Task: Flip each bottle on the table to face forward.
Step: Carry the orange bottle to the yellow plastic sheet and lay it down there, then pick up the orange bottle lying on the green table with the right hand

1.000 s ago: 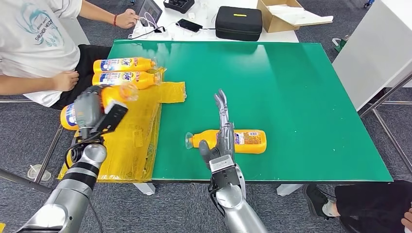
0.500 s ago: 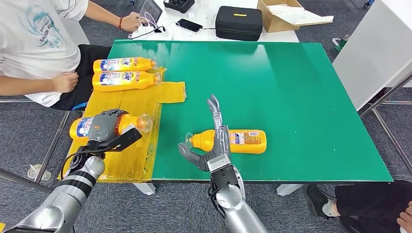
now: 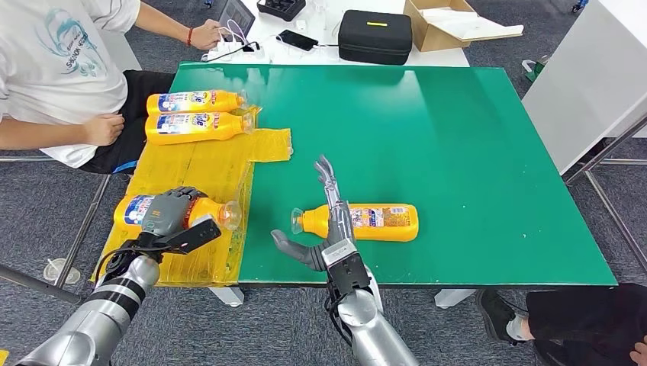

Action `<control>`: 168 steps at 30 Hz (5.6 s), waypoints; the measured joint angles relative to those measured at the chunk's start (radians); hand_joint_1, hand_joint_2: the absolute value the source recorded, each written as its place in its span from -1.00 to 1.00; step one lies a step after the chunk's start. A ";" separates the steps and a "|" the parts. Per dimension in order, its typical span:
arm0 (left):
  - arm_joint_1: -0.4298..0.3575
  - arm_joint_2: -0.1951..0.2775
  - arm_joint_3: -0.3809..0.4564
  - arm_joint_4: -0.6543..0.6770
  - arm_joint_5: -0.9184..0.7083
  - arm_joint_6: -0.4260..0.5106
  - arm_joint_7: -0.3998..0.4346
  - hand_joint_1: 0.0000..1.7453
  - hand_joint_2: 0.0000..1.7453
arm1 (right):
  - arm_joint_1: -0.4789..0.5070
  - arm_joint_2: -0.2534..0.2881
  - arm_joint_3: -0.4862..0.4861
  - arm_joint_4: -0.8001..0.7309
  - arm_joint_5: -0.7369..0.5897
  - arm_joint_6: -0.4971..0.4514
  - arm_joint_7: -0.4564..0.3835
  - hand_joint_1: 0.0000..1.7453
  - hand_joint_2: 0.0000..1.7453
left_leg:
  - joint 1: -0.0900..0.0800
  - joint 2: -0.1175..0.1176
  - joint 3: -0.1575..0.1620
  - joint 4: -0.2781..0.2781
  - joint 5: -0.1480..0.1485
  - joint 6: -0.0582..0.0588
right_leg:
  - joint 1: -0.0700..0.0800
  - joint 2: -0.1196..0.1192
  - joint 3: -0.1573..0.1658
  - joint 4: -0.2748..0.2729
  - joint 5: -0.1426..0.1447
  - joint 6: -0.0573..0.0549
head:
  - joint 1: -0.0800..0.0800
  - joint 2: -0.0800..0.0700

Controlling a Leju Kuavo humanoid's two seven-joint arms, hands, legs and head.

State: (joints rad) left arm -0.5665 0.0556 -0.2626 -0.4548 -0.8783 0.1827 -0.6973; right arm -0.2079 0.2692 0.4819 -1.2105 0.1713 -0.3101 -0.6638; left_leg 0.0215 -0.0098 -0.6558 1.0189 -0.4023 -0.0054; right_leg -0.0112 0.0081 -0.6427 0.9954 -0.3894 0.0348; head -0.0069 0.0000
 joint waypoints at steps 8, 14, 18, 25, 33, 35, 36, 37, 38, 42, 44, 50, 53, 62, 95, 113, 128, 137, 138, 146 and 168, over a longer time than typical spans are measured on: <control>0.002 0.003 0.000 0.000 0.010 -0.018 -0.004 -0.23 1.00 | -0.003 0.004 -0.004 0.018 0.000 0.006 0.000 -1.00 1.00 | 0.000 0.000 0.003 0.000 0.000 0.000 | 0.000 0.000 0.004 0.000 0.000 0.000 | 0.000 0.000; 0.008 0.004 -0.003 0.003 0.010 -0.054 -0.004 -1.00 1.00 | -0.003 0.006 -0.005 0.025 0.000 0.010 0.000 -1.00 1.00 | 0.000 0.000 0.004 0.000 0.000 0.000 | 0.000 0.000 0.004 0.000 0.000 0.000 | 0.000 0.000; 0.010 0.009 -0.020 0.006 0.013 -0.132 -0.004 -1.00 -0.50 | -0.004 0.007 -0.007 0.029 -0.002 0.025 0.000 -1.00 1.00 | 0.000 0.000 0.004 0.000 0.000 0.000 | 0.000 0.000 0.005 0.000 0.000 0.000 | 0.000 0.000; 0.001 0.033 -0.059 0.003 0.096 -0.295 -0.008 -1.00 1.00 | -0.007 0.009 -0.010 0.042 -0.006 0.041 -0.002 -1.00 1.00 | 0.000 -0.001 0.008 -0.001 0.000 -0.001 | 0.000 -0.001 0.009 0.000 -0.001 0.000 | 0.000 0.000; 0.003 0.055 -0.119 -0.014 0.180 -0.367 -0.012 -1.00 1.00 | -0.016 0.010 -0.018 0.059 -0.018 0.052 -0.006 -1.00 1.00 | 0.000 -0.003 0.014 -0.001 0.000 0.000 | 0.000 -0.002 0.015 0.000 -0.001 -0.001 | 0.000 0.000; 0.002 0.061 -0.133 -0.016 0.203 -0.387 -0.012 -1.00 1.00 | -0.017 0.010 -0.020 0.062 -0.020 0.054 -0.007 -1.00 1.00 | 0.000 -0.004 0.015 -0.001 0.000 0.000 | 0.000 -0.002 0.016 0.000 -0.001 -0.001 | 0.000 0.000; 0.002 0.064 -0.139 -0.019 0.219 -0.405 -0.012 -1.00 1.00 | -0.017 0.010 -0.020 0.064 -0.021 0.056 -0.007 -1.00 1.00 | 0.000 -0.004 0.015 -0.001 0.000 0.000 | 0.000 -0.002 0.016 0.000 -0.001 -0.001 | 0.000 0.000; 0.002 0.068 -0.144 -0.023 0.240 -0.425 -0.013 -1.00 1.00 | -0.018 0.010 -0.021 0.066 -0.022 0.059 -0.007 -1.00 1.00 | 0.000 -0.004 0.015 -0.001 0.000 0.000 | 0.000 -0.002 0.017 0.000 -0.001 -0.001 | 0.000 0.000; 0.003 0.073 -0.150 -0.029 0.265 -0.448 -0.013 -1.00 1.00 | -0.018 0.010 -0.021 0.068 -0.023 0.061 -0.008 -1.00 1.00 | 0.000 -0.004 0.016 -0.001 0.000 0.000 | 0.000 -0.002 0.017 0.000 -0.001 -0.001 | 0.000 0.000; 0.017 0.088 -0.170 -0.064 0.349 -0.490 -0.015 -1.00 1.00 | -0.020 0.010 -0.024 0.076 -0.025 0.065 -0.009 -1.00 1.00 | 0.000 -0.003 0.016 -0.001 0.000 -0.001 | 0.000 -0.002 0.017 0.000 -0.001 -0.001 | 0.000 0.000; 0.034 0.090 -0.177 -0.089 0.416 -0.470 -0.015 -1.00 1.00 | -0.020 0.011 -0.026 0.078 -0.022 0.063 -0.009 -1.00 1.00 | 0.000 -0.003 0.016 -0.001 0.000 -0.001 | 0.000 -0.002 0.017 0.000 -0.001 -0.001 | 0.000 0.000; 0.128 0.032 -0.103 -0.222 0.709 -0.238 -0.008 -1.00 1.00 | -0.028 0.000 -0.033 0.081 0.092 -0.011 0.085 -1.00 1.00 | 0.000 -0.001 0.011 0.000 0.001 0.000 | 0.000 -0.002 0.011 0.000 -0.001 0.000 | 0.000 0.000; 0.147 -0.008 -0.018 -0.270 0.708 -0.214 -0.008 -1.00 1.00 | -0.035 -0.010 -0.040 0.081 0.118 -0.014 0.110 -1.00 1.00 | 0.000 -0.001 0.010 0.000 0.001 0.000 | 0.000 -0.002 0.010 0.000 0.000 0.000 | 0.000 0.000; 0.198 -0.130 0.289 -0.507 0.857 -0.090 -0.006 -1.00 1.00 | -0.121 -0.115 -0.048 0.119 0.432 0.020 0.439 -1.00 1.00 | 0.000 0.000 0.007 0.000 0.000 0.000 | 0.000 -0.001 0.006 0.000 0.000 0.000 | 0.000 0.000; 0.205 -0.201 0.399 -0.516 0.691 -0.039 -0.004 -1.00 1.00 | -0.359 -0.368 -0.011 0.423 0.507 0.409 0.577 -1.00 1.00 | 0.000 -0.001 0.006 0.001 0.001 0.000 | 0.000 -0.002 0.006 0.000 0.000 0.000 | 0.000 0.000; 0.180 -0.203 0.393 -0.461 0.691 -0.053 -0.004 -1.00 1.00 | -0.422 -0.393 0.052 0.497 0.498 0.472 0.583 -1.00 1.00 | 0.000 -0.001 0.006 0.001 0.001 0.000 | 0.000 -0.002 0.007 0.000 0.000 0.000 | 0.000 0.000; 0.142 -0.212 0.393 -0.364 0.749 -0.110 0.021 -1.00 1.00 | -0.566 -0.473 0.260 0.585 0.448 0.727 0.563 1.00 1.00 | 0.000 -0.001 0.007 0.001 0.001 0.000 | 0.000 -0.002 0.007 0.000 0.000 0.000 | 0.000 0.000; 0.136 -0.221 0.393 -0.335 0.781 -0.130 0.019 -1.00 1.00 | -0.590 -0.558 0.355 0.561 0.301 0.771 0.563 1.00 1.00 | -0.001 -0.002 0.006 0.001 0.001 0.001 | -0.001 -0.002 0.007 0.000 0.001 0.001 | 0.000 0.000; 0.136 -0.222 0.393 -0.333 0.783 -0.130 0.019 -1.00 1.00 | -0.590 -0.566 0.362 0.556 0.295 0.771 0.563 1.00 1.00 | -0.001 -0.002 0.006 0.001 0.001 0.001 | -0.001 -0.002 0.007 0.000 0.001 0.001 | 0.000 0.000; 0.131 -0.228 0.393 -0.325 0.785 -0.132 0.018 -1.00 1.00 | -0.591 -0.595 0.394 0.532 0.279 0.768 0.571 1.00 1.00 | -0.001 -0.001 0.006 0.001 0.001 0.001 | -0.001 -0.002 0.007 0.000 0.001 0.001 | 0.000 0.000; 0.136 -0.231 0.393 -0.324 0.790 -0.134 0.023 -1.00 1.00 | -0.523 -0.594 0.372 0.478 0.217 0.486 0.538 1.00 1.00 | -0.001 -0.002 0.005 0.001 0.001 0.001 | 0.000 -0.002 0.007 0.000 0.001 0.001 | 0.000 0.000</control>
State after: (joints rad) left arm -0.4302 -0.1749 0.1304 -0.7785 -0.0880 0.0488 -0.6743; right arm -0.7310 -0.3247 0.8544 -0.7329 0.3884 0.1763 -0.1255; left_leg 0.0210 -0.0117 -0.6506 1.0198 -0.4016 -0.0048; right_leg -0.0114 0.0063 -0.6354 0.9951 -0.3887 0.0357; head -0.0070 0.0000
